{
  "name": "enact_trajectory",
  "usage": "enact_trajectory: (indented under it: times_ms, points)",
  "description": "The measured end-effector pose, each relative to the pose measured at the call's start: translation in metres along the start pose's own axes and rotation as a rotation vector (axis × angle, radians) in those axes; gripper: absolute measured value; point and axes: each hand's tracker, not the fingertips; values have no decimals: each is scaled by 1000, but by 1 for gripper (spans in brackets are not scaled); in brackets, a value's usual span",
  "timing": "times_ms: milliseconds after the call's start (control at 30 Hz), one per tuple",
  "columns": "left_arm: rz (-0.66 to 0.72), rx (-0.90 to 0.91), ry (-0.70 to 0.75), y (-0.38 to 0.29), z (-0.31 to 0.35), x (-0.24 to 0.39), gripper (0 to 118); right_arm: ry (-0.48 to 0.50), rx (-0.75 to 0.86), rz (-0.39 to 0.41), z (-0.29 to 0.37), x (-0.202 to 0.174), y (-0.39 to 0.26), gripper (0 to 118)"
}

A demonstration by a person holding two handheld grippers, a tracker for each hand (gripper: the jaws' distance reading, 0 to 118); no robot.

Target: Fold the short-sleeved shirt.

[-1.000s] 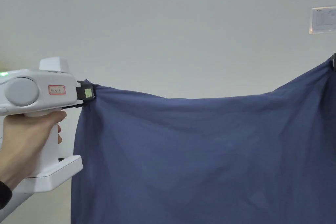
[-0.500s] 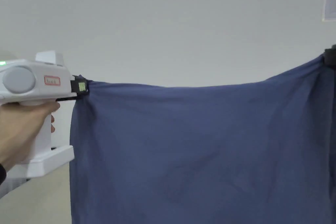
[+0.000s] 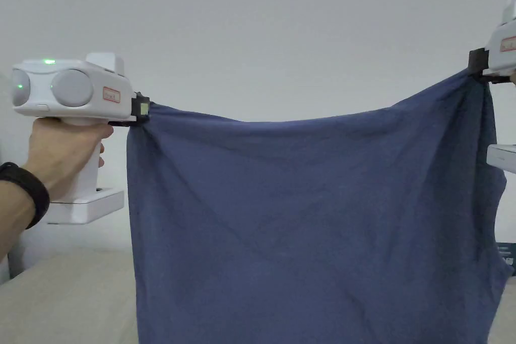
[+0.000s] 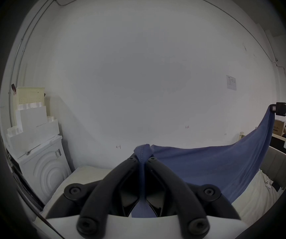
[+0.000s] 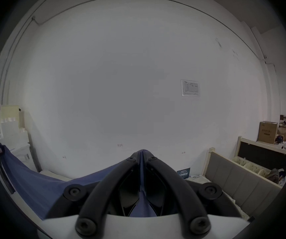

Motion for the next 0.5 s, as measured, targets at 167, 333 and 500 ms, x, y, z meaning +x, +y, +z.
enact_trajectory:
  times_ms: [167,333,500]
  points:
    - [6,-19,-15,-28,-2,-7,4,27,0,15,-3,10,-25,1]
    - [120,-108,-53,-129,27,-7,4,111,-88,1,29,15,-117,1]
    - [312,-271,-86,-266,63,3,4,213,-173,-53,94,17,-254,1]
